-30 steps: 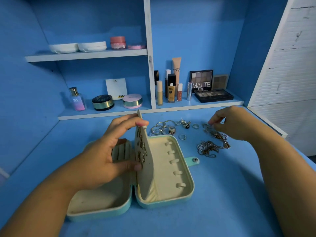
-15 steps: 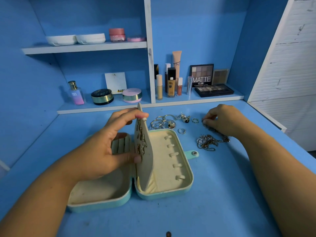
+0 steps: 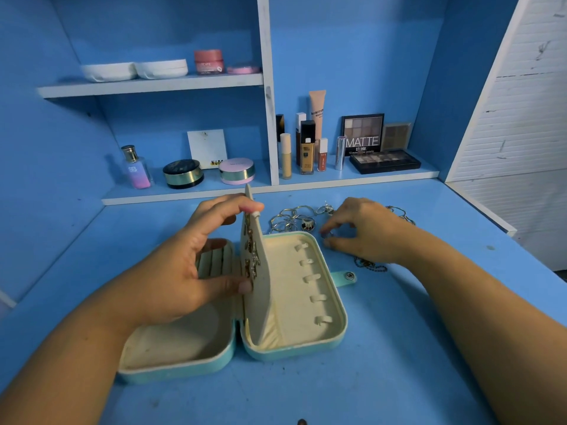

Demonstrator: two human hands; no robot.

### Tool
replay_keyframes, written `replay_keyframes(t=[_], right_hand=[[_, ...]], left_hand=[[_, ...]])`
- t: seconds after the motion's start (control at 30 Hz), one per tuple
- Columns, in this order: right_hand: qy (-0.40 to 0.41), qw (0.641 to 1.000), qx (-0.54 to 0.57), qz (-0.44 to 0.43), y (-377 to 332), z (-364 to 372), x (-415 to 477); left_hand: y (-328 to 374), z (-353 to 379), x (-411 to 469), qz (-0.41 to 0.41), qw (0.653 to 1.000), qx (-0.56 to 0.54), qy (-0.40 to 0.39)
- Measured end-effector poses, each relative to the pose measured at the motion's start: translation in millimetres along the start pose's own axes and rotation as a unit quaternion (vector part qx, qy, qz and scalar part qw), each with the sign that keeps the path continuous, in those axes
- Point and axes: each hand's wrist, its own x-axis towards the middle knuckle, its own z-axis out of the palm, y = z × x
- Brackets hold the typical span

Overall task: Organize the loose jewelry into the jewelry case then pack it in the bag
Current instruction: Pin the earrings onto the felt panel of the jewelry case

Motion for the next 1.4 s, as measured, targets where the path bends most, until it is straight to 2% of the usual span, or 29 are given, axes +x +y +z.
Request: replay_keyframes(t=[0.33, 0.57, 0.77, 1.03, 1.23, 1.4], right_hand=[[-0.008, 1.000, -0.021, -0.019, -11, 10, 5], [0.013, 0.996, -0.082, 0.036, -5, 8, 9], [0.010, 0.997, -0.077, -0.008, -8, 11, 12], [0.009, 0.996, -0.075, 0.038, -3, 4, 12], [0.074, 0.990, -0.017, 0.121, 27, -22, 4], [0.029, 0.989, -0.003, 0.147, 29, -32, -1]], left_hand=[[1, -1, -1, 0.004, 1.000, 0.013, 0.004], [1, -1, -2, 0.001, 1.000, 0.024, 0.013], [2, -1, -1, -0.002, 1.000, 0.026, 0.013], [2, -1, -1, -0.001, 1.000, 0.022, 0.014], [1, -1, 0, -0.002, 1.000, 0.013, 0.011], [3, -1, -1, -0.001, 1.000, 0.019, 0.009]])
